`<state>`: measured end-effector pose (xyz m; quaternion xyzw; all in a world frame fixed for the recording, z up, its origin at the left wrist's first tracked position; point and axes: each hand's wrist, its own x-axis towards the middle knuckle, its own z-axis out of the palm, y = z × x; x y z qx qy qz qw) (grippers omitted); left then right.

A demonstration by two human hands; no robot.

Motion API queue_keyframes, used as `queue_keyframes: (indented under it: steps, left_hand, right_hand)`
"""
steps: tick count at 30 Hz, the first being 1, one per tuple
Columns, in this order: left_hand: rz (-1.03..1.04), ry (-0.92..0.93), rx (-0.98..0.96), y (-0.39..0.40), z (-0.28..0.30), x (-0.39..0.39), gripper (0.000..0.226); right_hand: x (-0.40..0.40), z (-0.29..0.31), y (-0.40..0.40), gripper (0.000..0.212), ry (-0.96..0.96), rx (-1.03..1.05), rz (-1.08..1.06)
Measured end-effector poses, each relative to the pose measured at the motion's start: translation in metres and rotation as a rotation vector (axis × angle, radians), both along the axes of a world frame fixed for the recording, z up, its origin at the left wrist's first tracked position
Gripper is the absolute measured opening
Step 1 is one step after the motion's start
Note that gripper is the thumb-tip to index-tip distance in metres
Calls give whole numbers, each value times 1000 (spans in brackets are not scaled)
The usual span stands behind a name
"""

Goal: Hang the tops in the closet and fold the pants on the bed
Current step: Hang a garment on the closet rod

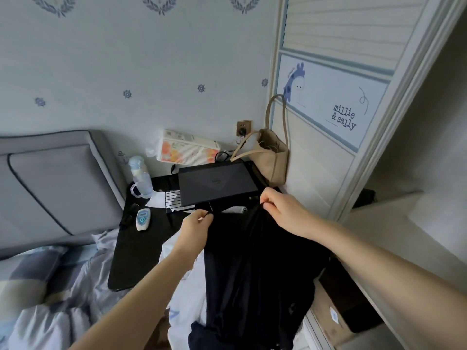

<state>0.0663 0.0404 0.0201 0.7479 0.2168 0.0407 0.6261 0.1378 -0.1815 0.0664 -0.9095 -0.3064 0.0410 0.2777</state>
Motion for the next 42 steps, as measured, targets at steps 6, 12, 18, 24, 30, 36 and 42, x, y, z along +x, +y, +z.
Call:
queue_keyframes:
  steps: [6, 12, 18, 24, 30, 36, 42]
  left_hand:
    - [-56, -256, 77, -13, 64, 3, 20]
    - [-49, -338, 271, -44, 87, -45, 18]
    - [36, -762, 468, -105, 94, -146, 19]
    - [-440, -679, 695, -164, 73, -215, 107]
    - [-167, -623, 528, -167, 89, -232, 67]
    - [-178, -551, 193, -116, 151, -229, 66]
    - [-261, -469, 409, -94, 247, -213, 57]
  right_hand:
    - [-15, 86, -2, 12, -110, 308, -109]
    - [-60, 160, -10, 10, -257, 525, -103]
    - [-107, 209, -19, 16, -391, 594, -209]
    - [-144, 240, -30, 15, -392, 685, -238]
    - [-174, 252, -46, 16, -413, 719, -240]
    - [-185, 229, -70, 14, -377, 527, -266]
    - [-196, 196, -76, 12, -97, 191, -135]
